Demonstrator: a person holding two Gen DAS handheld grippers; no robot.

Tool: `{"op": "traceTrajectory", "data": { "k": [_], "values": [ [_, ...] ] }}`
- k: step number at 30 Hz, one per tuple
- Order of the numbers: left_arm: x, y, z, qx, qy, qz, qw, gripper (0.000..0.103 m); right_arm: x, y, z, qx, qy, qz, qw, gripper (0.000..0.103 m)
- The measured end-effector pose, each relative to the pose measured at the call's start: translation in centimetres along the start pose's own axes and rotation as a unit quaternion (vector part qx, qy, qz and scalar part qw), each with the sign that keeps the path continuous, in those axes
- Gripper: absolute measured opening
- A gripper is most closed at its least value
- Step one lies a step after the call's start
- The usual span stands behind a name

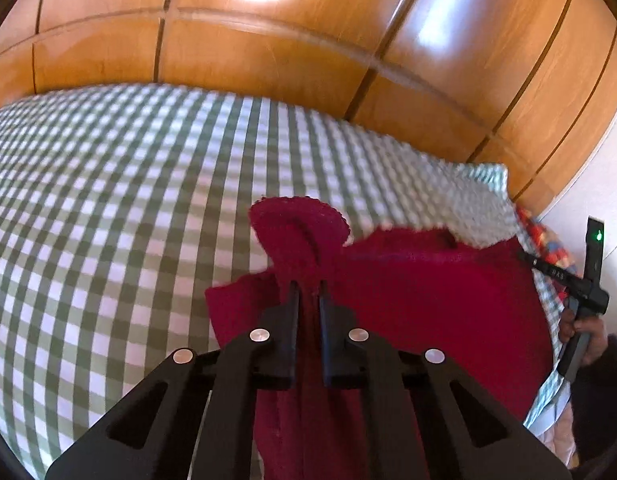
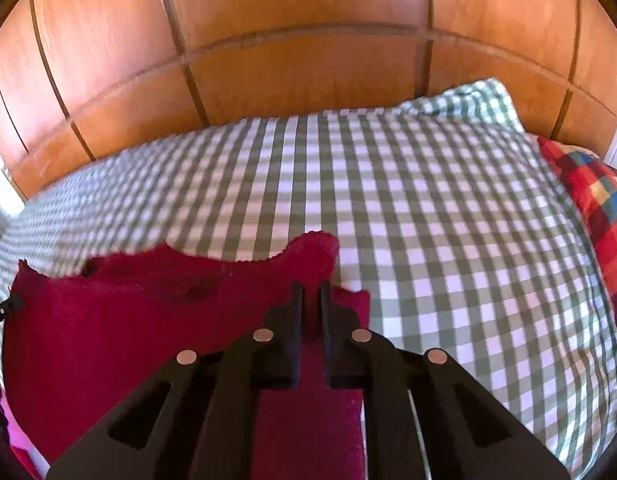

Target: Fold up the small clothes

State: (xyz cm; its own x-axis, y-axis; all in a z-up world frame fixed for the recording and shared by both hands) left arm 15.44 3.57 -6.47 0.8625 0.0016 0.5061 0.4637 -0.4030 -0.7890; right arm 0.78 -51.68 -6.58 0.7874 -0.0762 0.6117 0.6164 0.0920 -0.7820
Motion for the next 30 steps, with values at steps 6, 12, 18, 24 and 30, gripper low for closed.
{"op": "traceTrajectory", "data": {
  "k": [6,12,18,24,30],
  "values": [
    [1.8,-1.2,0.4,0.011,-0.012,-0.033,0.9993,0.007,1.8,-2.3,-1.0,-0.003,0.025,-0.044,0.999,0.003],
    [1.8,4.1,1.8,0.103,-0.025,0.045,0.9934,0.007,0.6,3.7,-2.1,-0.030,0.043,0.029,0.998,0.003],
    [0.5,3.5,1.0,0.153,-0.008,0.039,0.9874,0.008,-0.3,4.4,-2.1,-0.026,0.045,0.034,0.998,0.028],
    [-1.2,0.4,-0.8,0.185,0.021,0.001,0.9825,0.008,-1.3,1.3,-1.7,-0.022,0.033,0.015,0.999,0.056],
    [-3.6,-1.7,-1.6,0.193,0.030,-0.006,0.9806,0.008,-3.9,-0.6,-1.5,0.022,0.046,0.032,0.998,0.063]
  ]
}}
Point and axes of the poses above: each gripper's, at about its wrist camera, not at the fingertips, and y roughly the way its jaws point, z to its left, x to its top, the point moved 5 cm from there along y, roughly the way its jaws point, and after that the axes turned 10 degrees about z, right-handed, at the moved point
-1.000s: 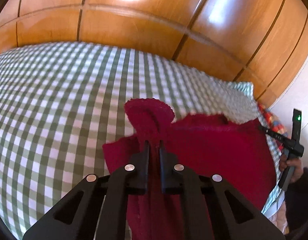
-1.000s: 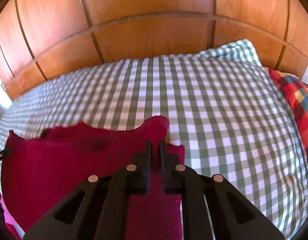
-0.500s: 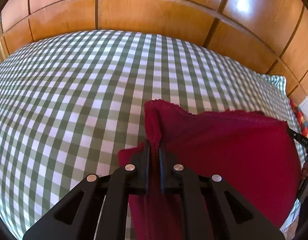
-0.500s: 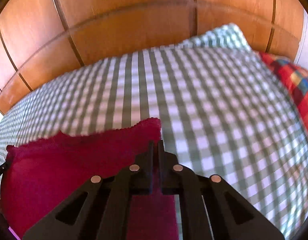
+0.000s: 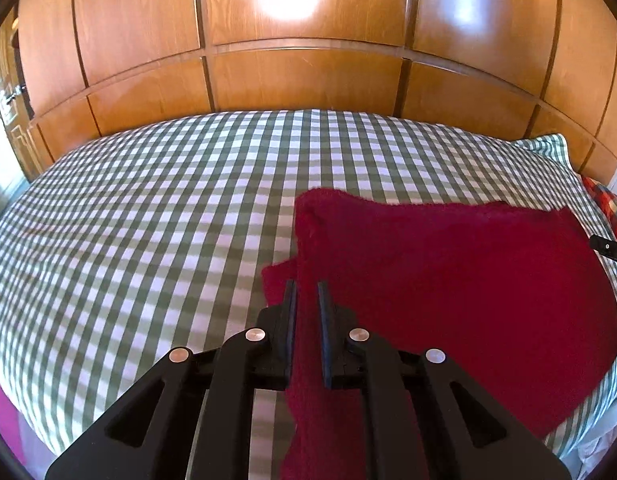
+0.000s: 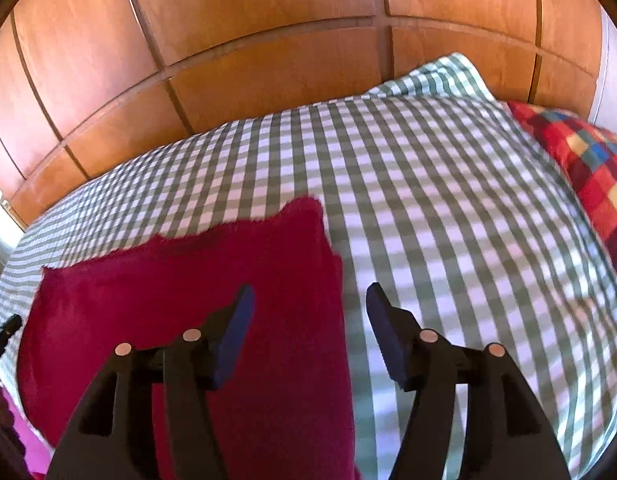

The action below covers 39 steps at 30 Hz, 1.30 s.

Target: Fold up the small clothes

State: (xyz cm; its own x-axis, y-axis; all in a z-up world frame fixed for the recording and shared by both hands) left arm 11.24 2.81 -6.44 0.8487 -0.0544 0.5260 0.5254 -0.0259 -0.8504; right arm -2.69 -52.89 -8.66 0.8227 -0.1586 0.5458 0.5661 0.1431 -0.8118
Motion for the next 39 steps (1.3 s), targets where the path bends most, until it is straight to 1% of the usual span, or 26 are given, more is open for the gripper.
{"op": "traceTrajectory", "data": {
  "k": [1,4,9,14,15,16,17,20,21,22,25,27,30,31,32,33,34,35,37,39],
  "values": [
    [-0.4,-0.1,-0.1,0.002,0.001,0.000,1.0000,0.008,-0.9,-0.2,0.1,0.015,0.002,0.009,1.000,0.066],
    [-1.5,-0.4,0.2,0.000,-0.002,0.004,1.0000,0.008,-2.6,-0.8,0.3,0.025,-0.004,0.019,0.999,0.070],
    [-3.6,-1.1,1.0,-0.001,-0.011,0.009,0.9999,0.008,-5.7,-1.5,0.2,0.042,-0.003,0.038,0.998,0.070],
    [-5.4,-1.2,1.5,-0.003,-0.013,0.018,0.9998,0.008,-7.8,-2.3,-0.1,0.050,0.007,0.044,0.998,0.070],
    [-5.6,-1.2,1.6,-0.005,-0.013,0.019,0.9997,0.008,-8.0,-2.4,-0.2,0.049,0.008,0.044,0.998,0.067],
    [-6.0,-1.2,1.7,-0.008,-0.014,0.021,0.9997,0.008,-8.3,-2.5,-0.2,0.049,0.008,0.045,0.998,0.062],
    [-6.3,-1.2,1.7,-0.011,-0.016,0.022,0.9996,0.008,-8.5,-2.6,-0.2,0.046,0.007,0.044,0.998,0.060],
    [-7.2,-1.1,1.8,-0.028,-0.021,0.028,0.9990,0.008,-8.8,-2.7,-0.1,0.041,0.007,0.041,0.998,0.049],
    [-7.5,-1.1,1.8,-0.032,-0.023,0.030,0.9987,0.008,-8.8,-2.7,-0.2,0.038,0.007,0.041,0.998,0.043],
    [-7.8,-1.2,1.8,-0.040,-0.026,0.031,0.9984,0.008,-8.7,-2.7,-0.3,0.035,0.006,0.041,0.999,0.035],
    [-8.5,-2.0,1.9,-0.072,-0.029,0.022,0.9967,0.008,-8.7,-2.8,-0.8,0.031,0.007,0.039,0.999,0.024],
    [-9.0,-2.5,2.1,-0.100,-0.034,0.019,0.9942,0.008,-8.7,-2.9,-0.9,0.032,0.007,0.037,0.999,0.022],
    [-9.6,-2.2,2.4,-0.120,-0.041,0.024,0.9916,0.008,-8.6,-3.0,-0.7,0.028,-0.002,0.034,0.999,0.019],
    [-9.7,-2.0,2.3,-0.121,-0.039,0.027,0.9915,0.007,-8.5,-3.1,-0.7,0.027,-0.004,0.033,0.999,0.017],
    [-9.8,-1.8,2.3,-0.118,-0.034,0.030,0.9919,0.003,-8.5,-3.2,-0.6,0.026,-0.006,0.032,0.999,0.016],
    [-9.9,-1.6,2.3,-0.108,-0.030,0.032,0.9931,0.000,-8.4,-3.5,-0.6,0.026,-0.008,0.028,0.999,0.012],
    [-10.1,-1.3,2.3,-0.088,-0.027,0.040,0.9949,0.000,-8.5,-4.1,-0.7,0.024,-0.011,0.021,0.999,0.006],
    [-10.2,-0.9,2.6,-0.075,-0.027,0.049,0.9956,0.000,-8.6,-4.6,-0.9,0.023,-0.013,0.017,1.000,0.006],
    [-10.9,0.2,3.6,-0.060,-0.039,0.069,0.9950,0.000,-9.3,-4.0,-1.7,0.012,-0.010,0.031,0.999,0.006],
    [-11.4,0.5,4.1,-0.065,-0.045,0.071,0.9943,0.000,-10.2,-2.6,-2.3,0.011,-0.004,0.049,0.999,0.006]
  ]
}}
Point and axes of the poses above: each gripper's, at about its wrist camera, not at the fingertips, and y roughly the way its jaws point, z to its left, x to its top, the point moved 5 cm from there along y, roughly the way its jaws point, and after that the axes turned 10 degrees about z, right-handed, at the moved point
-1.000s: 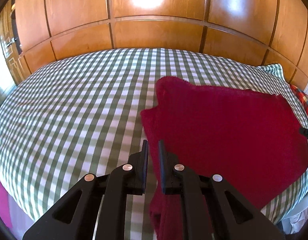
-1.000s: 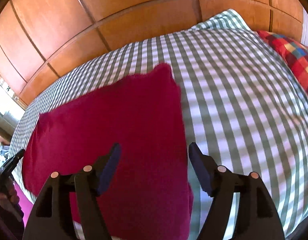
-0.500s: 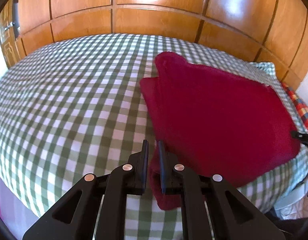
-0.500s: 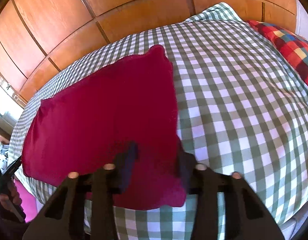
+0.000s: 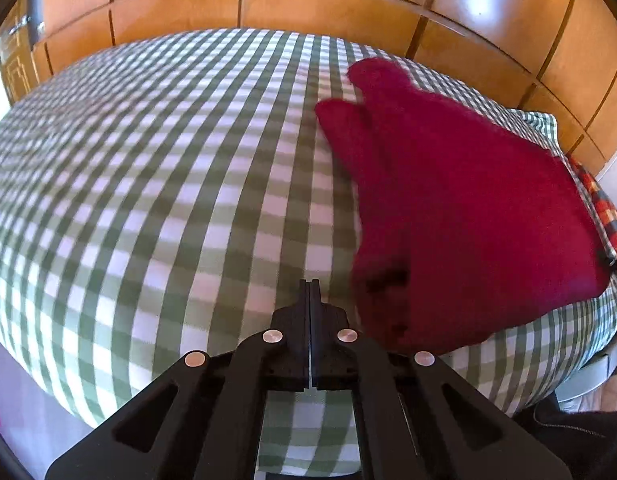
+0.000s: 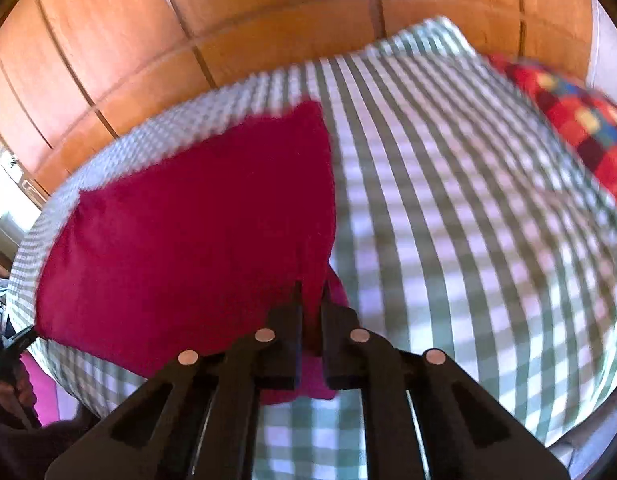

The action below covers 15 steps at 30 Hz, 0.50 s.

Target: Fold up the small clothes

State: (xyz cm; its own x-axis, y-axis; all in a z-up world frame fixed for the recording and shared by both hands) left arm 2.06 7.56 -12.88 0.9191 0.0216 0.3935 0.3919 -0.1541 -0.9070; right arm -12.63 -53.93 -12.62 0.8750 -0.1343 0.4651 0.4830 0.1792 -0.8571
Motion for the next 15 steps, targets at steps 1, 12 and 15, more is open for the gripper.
{"op": "traceTrajectory", "data": {
  "k": [1,12,15],
  "values": [
    [-0.1,-0.3,-0.1,0.006,0.004,-0.003,1.0000,0.000,-0.1,0.3,0.1,0.002,-0.001,-0.001,1.000,0.006],
    [1.3,-4.3,0.4,-0.107,-0.062,-0.053,0.9910,0.026,0.0,0.4,-0.1,0.017,0.010,-0.007,1.000,0.015],
    [1.5,-3.7,-0.7,-0.135,-0.062,-0.045,0.9878,0.041,-0.2,0.4,-0.2,0.018,0.017,-0.008,1.000,0.019]
  ]
}}
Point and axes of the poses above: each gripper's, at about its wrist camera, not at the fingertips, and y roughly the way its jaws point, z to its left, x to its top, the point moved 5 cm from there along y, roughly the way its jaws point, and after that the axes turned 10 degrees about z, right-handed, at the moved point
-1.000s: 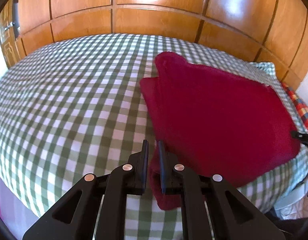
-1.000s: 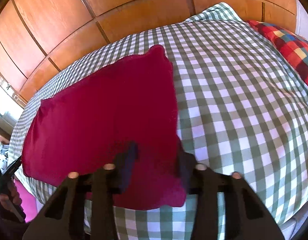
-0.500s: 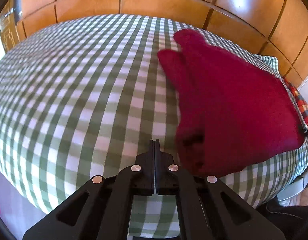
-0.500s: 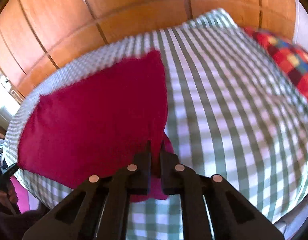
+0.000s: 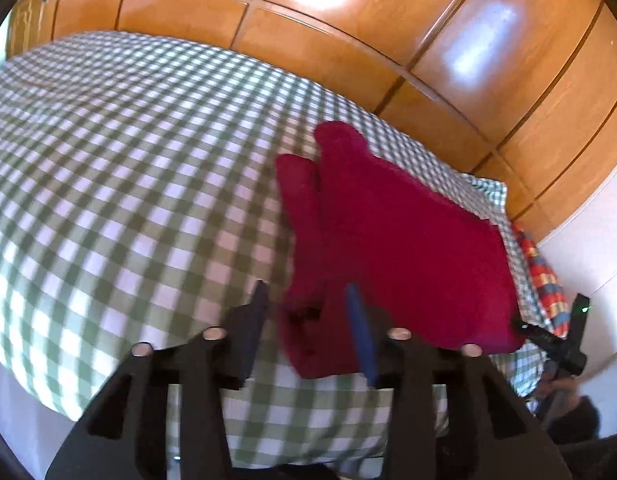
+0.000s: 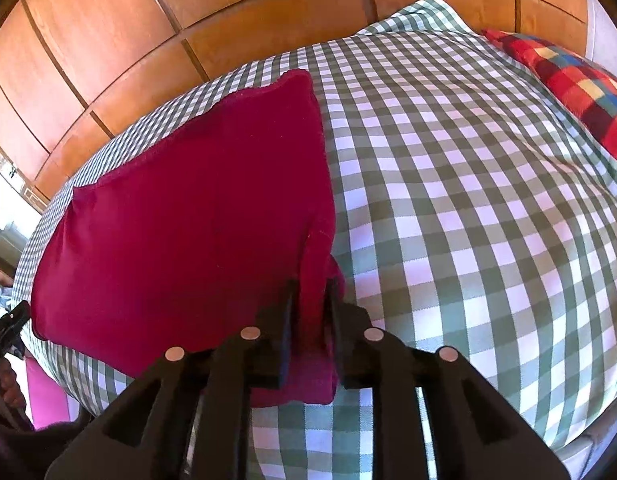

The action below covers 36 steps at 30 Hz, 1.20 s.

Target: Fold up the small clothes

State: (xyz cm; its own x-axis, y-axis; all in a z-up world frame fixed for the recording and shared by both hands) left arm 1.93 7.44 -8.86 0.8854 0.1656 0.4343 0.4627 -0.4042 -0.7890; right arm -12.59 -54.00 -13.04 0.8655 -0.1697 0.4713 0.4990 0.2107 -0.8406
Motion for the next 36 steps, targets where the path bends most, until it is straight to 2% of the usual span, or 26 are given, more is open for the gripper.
{"op": "traceTrajectory", "data": {
  "k": [1,2,3,4,5,9,11,12,13,15,17,21,26,36],
  "values": [
    [-0.2,0.4,-0.5,0.000,0.007,0.007,1.0000,0.041,-0.1,0.0,0.0,0.000,0.002,0.000,1.000,0.021],
    [-0.4,1.1,-0.7,0.004,0.018,0.017,0.9997,0.030,0.0,0.0,-0.1,-0.002,0.004,0.000,1.000,0.022],
    [-0.8,1.8,-1.1,0.007,0.038,0.032,0.9987,0.012,0.0,0.0,-0.3,-0.003,0.006,-0.001,1.000,0.025],
    [-1.2,2.2,-1.2,0.015,0.051,0.038,0.9979,0.009,-0.1,0.0,-0.5,-0.002,0.009,-0.001,1.000,0.029],
    [-1.6,2.5,-0.9,0.040,0.062,0.039,0.9965,0.009,-0.1,0.0,-0.6,0.001,0.012,-0.001,1.000,0.030],
    [-2.4,2.7,0.1,0.044,0.053,0.042,0.9967,0.009,-0.2,0.2,-0.8,0.010,0.017,-0.001,1.000,0.033],
    [-2.3,2.2,-0.9,0.070,0.072,0.032,0.9944,0.009,-0.1,0.1,-0.6,0.014,0.016,0.001,1.000,0.035],
    [-2.1,1.9,-1.4,0.085,0.080,0.022,0.9929,0.011,0.0,0.1,-0.7,0.021,0.018,0.003,1.000,0.039],
    [-1.7,1.4,-2.0,0.104,0.090,0.009,0.9905,0.013,0.1,-0.1,-0.8,0.027,0.022,0.004,0.999,0.050],
    [-0.8,0.7,-3.2,0.146,0.107,-0.018,0.9832,0.024,0.5,-0.5,-1.0,0.034,0.028,0.001,0.999,0.062],
    [0.1,0.3,-4.0,0.165,0.118,-0.037,0.9784,0.030,0.7,-0.9,-1.2,0.038,0.030,-0.001,0.999,0.068],
    [1.0,0.4,-5.3,0.178,0.134,-0.047,0.9738,0.031,1.5,-1.8,-1.8,0.066,0.045,-0.013,0.997,0.078],
    [1.6,1.8,-6.8,0.178,0.156,-0.041,0.9707,0.031,3.3,-2.5,-2.5,0.121,0.067,-0.023,0.990,0.083],
    [1.6,4.0,-7.9,0.178,0.178,-0.024,0.9674,0.031,5.6,1.8,-1.0,0.180,0.047,0.053,0.981,0.085]
  ]
}}
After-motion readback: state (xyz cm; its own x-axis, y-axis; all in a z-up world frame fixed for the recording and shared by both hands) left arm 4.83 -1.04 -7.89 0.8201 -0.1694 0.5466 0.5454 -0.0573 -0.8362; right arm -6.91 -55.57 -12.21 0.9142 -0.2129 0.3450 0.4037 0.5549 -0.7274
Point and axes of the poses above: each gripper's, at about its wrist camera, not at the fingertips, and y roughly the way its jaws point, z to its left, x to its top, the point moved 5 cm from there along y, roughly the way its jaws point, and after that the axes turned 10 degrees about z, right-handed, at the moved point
